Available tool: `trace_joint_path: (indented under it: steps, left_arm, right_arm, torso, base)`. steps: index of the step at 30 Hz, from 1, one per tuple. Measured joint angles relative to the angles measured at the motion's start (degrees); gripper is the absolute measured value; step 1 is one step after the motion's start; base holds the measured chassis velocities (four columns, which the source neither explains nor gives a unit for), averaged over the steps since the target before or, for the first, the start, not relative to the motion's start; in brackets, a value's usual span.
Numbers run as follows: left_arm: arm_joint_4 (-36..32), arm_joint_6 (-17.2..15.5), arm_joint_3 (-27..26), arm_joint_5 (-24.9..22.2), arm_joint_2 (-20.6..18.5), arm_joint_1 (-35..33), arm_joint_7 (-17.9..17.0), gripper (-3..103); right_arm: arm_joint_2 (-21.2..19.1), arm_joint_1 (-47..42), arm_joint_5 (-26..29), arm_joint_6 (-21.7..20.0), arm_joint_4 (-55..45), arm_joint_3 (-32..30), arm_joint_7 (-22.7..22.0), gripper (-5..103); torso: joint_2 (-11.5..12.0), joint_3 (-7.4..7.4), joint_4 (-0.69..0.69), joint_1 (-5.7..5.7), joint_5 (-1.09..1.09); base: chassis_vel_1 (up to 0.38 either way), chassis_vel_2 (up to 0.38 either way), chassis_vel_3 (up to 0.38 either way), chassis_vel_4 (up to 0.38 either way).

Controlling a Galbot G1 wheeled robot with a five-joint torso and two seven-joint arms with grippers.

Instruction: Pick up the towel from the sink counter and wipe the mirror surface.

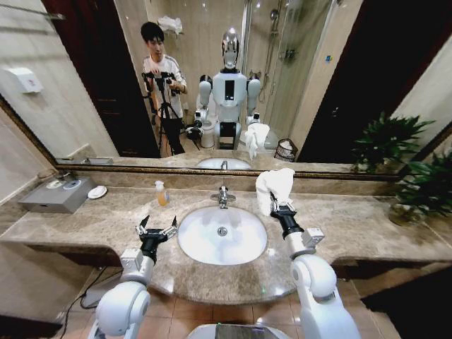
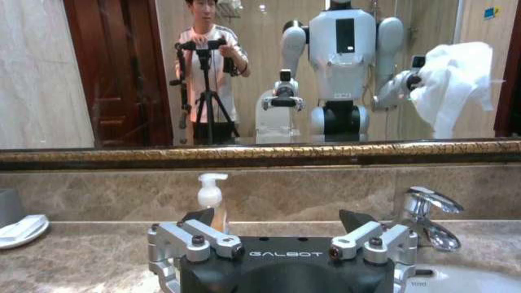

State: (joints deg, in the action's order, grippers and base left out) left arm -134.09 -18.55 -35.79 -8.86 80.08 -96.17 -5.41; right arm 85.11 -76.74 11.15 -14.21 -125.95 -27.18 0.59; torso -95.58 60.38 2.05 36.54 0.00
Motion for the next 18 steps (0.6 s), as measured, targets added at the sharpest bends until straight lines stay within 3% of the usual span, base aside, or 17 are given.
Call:
trace_joint_path:
  steps: [11,18]
  left_arm:
    - [0.00,0.00,0.00,0.00,0.00,-0.02,0.00,100]
    - [0.00,0.00,0.01,0.00,0.00,-0.01,0.00,100]
  right_arm:
    - [-6.30,14.61,6.97,-2.22,1.96,3.71,-4.02,10]
    - [-9.81,31.56,13.39,-5.45,8.09,7.32,-5.28,10]
  torso:
    - [-0.01,-0.01,0.01,-0.05,0.00]
    - [0.00,0.00,0.00,-0.02,0.01]
  base:
    - [-0.014,0.004,0.006,-0.010]
    - [0.000,0.000,0.000,0.000]
